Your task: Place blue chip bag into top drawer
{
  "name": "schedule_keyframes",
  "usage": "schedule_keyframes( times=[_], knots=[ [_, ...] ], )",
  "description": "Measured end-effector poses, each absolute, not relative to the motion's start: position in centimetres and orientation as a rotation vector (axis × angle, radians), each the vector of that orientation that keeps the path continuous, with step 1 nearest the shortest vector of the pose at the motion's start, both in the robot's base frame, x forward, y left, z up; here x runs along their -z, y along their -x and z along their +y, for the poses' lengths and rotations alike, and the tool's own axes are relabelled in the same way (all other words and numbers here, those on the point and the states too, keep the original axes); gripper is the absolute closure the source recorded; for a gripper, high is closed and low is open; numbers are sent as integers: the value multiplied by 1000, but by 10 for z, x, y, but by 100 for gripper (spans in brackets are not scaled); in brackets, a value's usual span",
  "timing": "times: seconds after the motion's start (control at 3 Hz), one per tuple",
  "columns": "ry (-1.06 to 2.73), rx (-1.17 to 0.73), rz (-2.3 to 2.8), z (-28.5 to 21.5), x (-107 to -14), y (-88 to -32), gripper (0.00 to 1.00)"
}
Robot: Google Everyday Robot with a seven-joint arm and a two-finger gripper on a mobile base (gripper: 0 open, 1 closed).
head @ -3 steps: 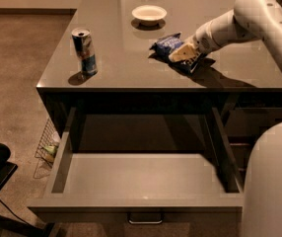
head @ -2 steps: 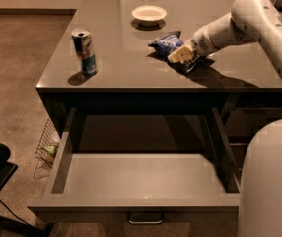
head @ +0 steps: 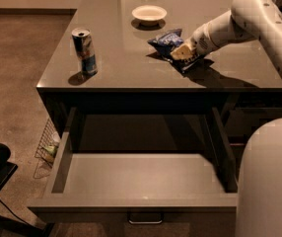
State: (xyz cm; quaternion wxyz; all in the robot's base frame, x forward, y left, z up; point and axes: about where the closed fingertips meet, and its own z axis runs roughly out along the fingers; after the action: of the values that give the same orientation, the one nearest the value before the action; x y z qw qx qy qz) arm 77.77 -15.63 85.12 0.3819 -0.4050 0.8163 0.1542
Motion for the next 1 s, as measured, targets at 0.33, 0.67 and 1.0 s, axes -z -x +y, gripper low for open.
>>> schedule_keyframes(
  times=[0.33, 0.67, 1.0],
  knots=[
    [1033, -393, 2083, -156, -852, -778, 100],
    [1072, -382, 1955, -165, -918, -744, 100],
    [1114, -344, 1724, -179, -1026, -684, 100]
  ],
)
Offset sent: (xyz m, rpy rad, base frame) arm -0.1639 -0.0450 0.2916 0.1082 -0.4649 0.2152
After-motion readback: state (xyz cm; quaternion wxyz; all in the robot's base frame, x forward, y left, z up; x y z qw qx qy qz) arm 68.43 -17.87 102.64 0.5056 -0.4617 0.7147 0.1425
